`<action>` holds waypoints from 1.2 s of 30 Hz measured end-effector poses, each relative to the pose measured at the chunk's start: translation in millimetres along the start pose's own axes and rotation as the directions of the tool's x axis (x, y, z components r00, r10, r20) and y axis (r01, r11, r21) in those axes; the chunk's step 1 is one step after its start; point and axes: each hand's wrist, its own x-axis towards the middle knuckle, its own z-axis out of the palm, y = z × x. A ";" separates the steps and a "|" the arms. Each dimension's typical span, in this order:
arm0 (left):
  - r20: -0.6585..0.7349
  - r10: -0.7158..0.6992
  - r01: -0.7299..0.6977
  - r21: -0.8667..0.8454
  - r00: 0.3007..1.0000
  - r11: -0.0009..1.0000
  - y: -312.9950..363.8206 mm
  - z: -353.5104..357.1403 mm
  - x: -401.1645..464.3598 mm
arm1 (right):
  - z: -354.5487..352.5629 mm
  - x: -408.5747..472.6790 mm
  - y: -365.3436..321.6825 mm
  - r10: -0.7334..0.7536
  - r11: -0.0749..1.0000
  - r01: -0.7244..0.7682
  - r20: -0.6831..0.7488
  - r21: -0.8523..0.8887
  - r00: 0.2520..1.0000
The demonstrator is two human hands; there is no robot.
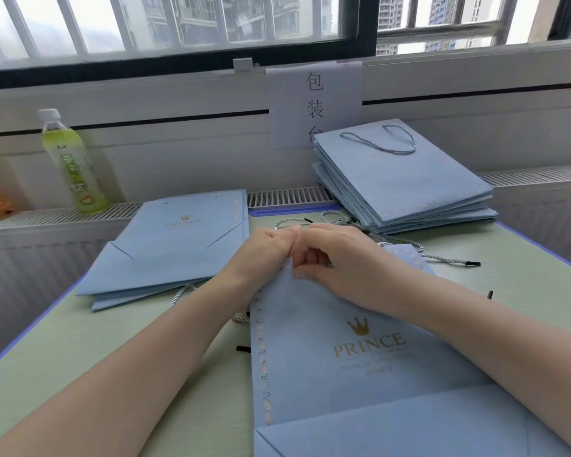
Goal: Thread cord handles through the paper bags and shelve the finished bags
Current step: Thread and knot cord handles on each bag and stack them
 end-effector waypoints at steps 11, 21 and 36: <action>-0.052 0.236 -0.214 0.269 0.970 0.939 1.8 -7.3 1.7 | -21.1 -1.4 5.0 0.066 0.992 -0.049 0.152 -0.117 0.986; -0.160 0.184 0.059 0.887 0.970 0.459 7.8 -7.8 -3.1 | -39.7 2.8 8.0 0.267 0.953 -0.167 -0.444 0.253 0.855; -0.064 0.371 -0.370 0.021 0.927 0.929 23.9 6.7 -13.5 | -23.1 -0.8 5.5 0.085 0.996 -0.075 -0.264 0.051 0.961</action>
